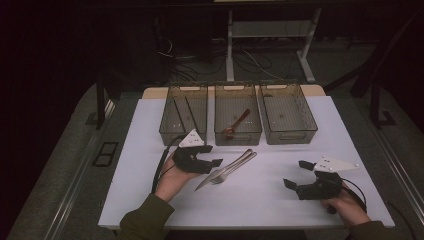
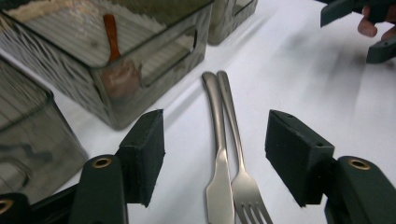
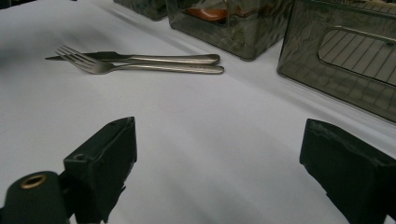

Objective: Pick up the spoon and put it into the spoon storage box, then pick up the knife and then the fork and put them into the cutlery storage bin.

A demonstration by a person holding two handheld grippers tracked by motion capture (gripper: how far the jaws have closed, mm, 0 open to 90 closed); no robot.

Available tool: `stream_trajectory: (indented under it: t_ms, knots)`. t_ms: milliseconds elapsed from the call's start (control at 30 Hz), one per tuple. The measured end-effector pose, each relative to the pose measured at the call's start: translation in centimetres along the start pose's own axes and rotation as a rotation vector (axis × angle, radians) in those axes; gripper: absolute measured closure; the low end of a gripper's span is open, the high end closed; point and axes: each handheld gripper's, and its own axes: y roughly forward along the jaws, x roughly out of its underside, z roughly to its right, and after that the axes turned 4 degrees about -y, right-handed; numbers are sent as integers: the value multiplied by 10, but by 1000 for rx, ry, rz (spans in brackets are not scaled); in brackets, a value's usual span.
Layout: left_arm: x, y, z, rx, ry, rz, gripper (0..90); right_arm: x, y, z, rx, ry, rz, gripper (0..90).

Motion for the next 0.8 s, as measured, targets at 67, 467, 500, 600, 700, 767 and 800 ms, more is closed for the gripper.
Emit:
stream_trajectory:
  t_ms: [67,467,500,600,700,767,800]
  knots:
    - [2,3,-2,3,-12,-9,423,0,0,-1,-2,-5,0,103]
    - [6,19,-3,1,2,-56,572,1,-3,-1,-12,-12,6,103]
    - [6,21,-3,5,-1,-62,584,1,-3,-1,-11,-13,7,103]
    - [6,25,-5,9,2,-70,604,0,-2,-2,-14,-14,4,104]
    - [4,29,-6,12,3,-76,622,0,-1,-2,-17,-16,0,104]
    - [3,33,-7,21,-1,-76,636,0,-1,-2,-18,-17,0,103]
    - [3,35,-7,26,-6,-76,641,0,-1,-2,-18,-16,1,104]
